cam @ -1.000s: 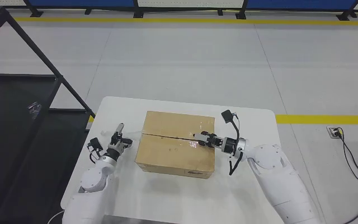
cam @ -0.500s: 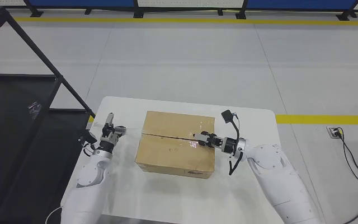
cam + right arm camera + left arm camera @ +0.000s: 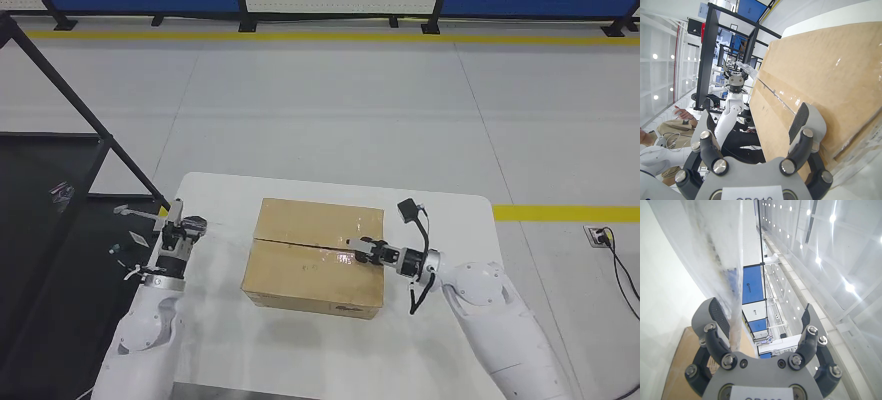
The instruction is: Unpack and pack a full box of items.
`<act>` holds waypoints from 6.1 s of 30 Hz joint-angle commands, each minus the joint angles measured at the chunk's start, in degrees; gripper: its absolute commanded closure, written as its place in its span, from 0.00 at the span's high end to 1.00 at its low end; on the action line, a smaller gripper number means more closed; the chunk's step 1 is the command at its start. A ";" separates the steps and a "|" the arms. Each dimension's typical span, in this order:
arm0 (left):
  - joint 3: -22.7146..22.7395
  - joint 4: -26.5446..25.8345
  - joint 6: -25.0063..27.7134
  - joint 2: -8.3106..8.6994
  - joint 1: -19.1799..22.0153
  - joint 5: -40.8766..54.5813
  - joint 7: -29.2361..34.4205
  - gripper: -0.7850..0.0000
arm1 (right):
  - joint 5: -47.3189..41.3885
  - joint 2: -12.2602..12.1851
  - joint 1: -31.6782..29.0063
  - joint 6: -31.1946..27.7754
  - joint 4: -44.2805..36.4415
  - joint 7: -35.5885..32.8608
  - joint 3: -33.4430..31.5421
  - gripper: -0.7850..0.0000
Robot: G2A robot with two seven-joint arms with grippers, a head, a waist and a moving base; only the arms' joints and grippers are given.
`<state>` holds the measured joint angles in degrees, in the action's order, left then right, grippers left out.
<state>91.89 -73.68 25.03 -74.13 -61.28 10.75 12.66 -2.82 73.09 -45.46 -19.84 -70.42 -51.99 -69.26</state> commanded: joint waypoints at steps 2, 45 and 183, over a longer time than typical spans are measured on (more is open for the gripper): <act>0.16 -2.37 -0.24 0.09 -1.09 -1.55 -0.77 1.00 | -0.04 -0.16 0.04 -0.17 -0.20 -0.49 -0.05 1.00; -3.18 -18.06 -0.04 0.56 -4.27 -7.41 0.34 1.00 | -4.53 -1.77 -2.97 -7.24 -0.91 1.16 -1.18 1.00; -3.83 -26.08 2.40 0.86 -11.64 -4.24 2.86 1.00 | 20.58 1.48 28.83 -12.48 27.01 -0.89 15.06 0.49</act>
<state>88.09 -99.72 27.47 -73.28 -72.93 6.57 15.51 17.81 74.75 -16.37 -32.18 -43.09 -52.52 -53.95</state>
